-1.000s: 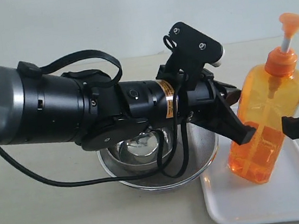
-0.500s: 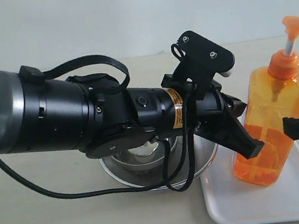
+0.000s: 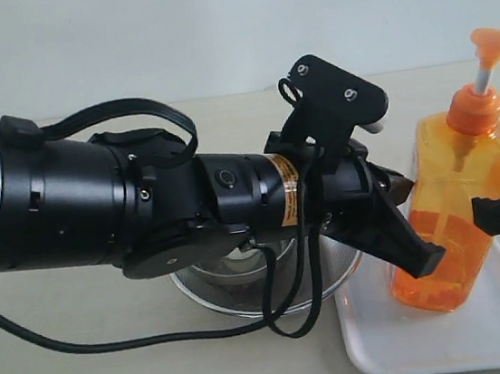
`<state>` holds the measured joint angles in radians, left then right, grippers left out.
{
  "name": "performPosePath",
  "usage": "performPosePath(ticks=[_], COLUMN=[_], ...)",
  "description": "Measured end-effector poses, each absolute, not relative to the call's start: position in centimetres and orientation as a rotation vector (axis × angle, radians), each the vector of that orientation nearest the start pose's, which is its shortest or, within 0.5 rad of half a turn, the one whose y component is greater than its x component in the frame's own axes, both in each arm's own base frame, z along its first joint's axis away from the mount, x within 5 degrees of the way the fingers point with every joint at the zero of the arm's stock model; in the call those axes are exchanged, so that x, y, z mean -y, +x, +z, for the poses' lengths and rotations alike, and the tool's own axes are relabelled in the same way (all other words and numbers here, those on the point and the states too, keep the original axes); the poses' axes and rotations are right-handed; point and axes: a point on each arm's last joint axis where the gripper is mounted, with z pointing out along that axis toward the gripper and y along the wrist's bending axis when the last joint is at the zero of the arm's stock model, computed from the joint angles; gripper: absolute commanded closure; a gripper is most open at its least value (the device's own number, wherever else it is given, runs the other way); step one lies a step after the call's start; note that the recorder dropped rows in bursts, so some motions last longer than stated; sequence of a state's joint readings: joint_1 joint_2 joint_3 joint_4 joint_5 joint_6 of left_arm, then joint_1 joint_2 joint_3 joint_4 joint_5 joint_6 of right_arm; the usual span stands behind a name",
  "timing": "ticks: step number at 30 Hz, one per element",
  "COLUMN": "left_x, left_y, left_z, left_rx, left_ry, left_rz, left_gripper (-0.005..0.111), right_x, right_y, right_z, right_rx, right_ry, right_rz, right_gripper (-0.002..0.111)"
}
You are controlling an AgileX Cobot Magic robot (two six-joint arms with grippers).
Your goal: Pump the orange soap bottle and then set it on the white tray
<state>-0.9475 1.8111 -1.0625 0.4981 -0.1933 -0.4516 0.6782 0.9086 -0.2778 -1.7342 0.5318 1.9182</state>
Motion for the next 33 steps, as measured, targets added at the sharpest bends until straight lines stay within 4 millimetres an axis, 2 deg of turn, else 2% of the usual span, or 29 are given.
performPosePath(ticks=[7, 19, 26, 33], left_x=[33.4, 33.1, 31.7, 29.4], left_y=[21.3, 21.3, 21.6, 22.5], left_z=[20.8, 20.7, 23.2, 25.3], left_rx=[-1.830, -1.868, -1.849, -1.889], left_ry=[1.093, 1.107, 1.077, 1.015], left_rz=[-0.666, -0.616, -0.571, -0.486], left_gripper=[0.102, 0.102, 0.102, 0.102], right_x=[-6.0, -6.0, -4.6, -3.1], right_y=[14.9, 14.9, 14.2, 12.1], right_z=[22.5, 22.5, 22.9, 24.7], right_rx=[-1.943, -1.943, -1.960, -1.890], right_ry=[-0.171, -0.185, -0.122, -0.044], right_rz=[0.009, 0.006, -0.085, 0.018], right_gripper=[0.108, 0.108, 0.108, 0.108])
